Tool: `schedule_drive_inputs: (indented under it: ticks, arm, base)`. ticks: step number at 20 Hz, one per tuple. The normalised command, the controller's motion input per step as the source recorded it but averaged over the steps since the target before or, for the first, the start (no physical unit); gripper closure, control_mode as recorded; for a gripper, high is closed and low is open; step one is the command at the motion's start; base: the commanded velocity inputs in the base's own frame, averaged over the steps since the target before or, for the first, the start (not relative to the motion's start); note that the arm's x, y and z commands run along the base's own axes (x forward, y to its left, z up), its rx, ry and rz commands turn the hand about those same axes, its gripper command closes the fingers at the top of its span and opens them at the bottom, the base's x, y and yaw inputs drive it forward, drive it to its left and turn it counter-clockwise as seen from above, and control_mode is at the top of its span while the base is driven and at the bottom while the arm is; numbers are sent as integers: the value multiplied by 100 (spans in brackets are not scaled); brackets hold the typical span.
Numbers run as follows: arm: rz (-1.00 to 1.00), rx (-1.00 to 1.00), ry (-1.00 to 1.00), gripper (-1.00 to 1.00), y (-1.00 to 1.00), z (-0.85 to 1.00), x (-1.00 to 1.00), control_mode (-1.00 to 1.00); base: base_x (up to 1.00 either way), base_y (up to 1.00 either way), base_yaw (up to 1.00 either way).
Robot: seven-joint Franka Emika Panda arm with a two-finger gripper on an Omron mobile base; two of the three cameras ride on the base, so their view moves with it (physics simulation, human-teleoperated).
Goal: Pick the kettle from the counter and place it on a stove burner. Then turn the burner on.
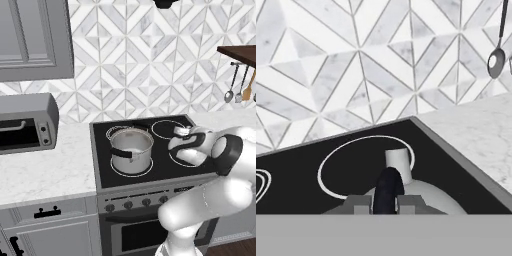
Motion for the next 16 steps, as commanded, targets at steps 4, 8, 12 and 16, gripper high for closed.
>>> schedule_drive_inputs:
  ticks: [4,8,12,16]
  arm:
    - [0,0,12,100,0,-13,51,-100]
    - [0,0,12,100,0,-13,34,-100]
    - [0,0,10,100,0,-24,0,-100]
    - [0,0,5,100,-5,-52,0,-100]
  base:
    - [0,0,0]
    - [0,0,0]
    - [0,0,0]
    - [0,0,0]
